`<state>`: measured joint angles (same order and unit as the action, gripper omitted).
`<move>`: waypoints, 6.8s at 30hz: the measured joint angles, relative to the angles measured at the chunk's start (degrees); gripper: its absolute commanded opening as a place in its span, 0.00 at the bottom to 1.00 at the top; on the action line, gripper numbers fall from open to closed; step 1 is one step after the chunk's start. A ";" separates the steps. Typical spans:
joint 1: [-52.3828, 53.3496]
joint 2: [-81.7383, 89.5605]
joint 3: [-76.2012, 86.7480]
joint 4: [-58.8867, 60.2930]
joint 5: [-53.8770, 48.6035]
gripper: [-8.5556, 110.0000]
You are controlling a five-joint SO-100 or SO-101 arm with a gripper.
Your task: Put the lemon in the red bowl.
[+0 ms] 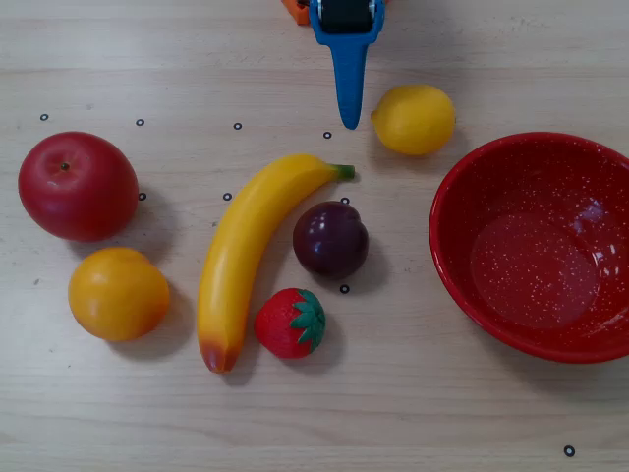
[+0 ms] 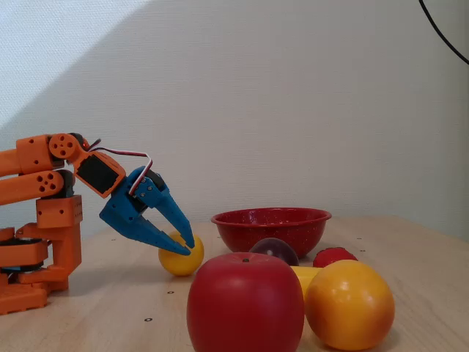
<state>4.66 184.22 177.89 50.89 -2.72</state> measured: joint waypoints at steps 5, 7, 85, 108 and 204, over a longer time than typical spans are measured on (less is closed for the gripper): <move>0.00 0.00 0.00 0.00 0.00 0.07; 0.00 0.00 0.00 0.00 0.00 0.07; 21.01 -55.55 -50.89 26.98 -24.70 0.46; 21.36 -69.70 -51.15 24.61 -24.70 0.60; 20.74 -87.89 -55.28 17.05 -25.84 0.37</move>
<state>25.40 96.33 122.61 67.94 -28.56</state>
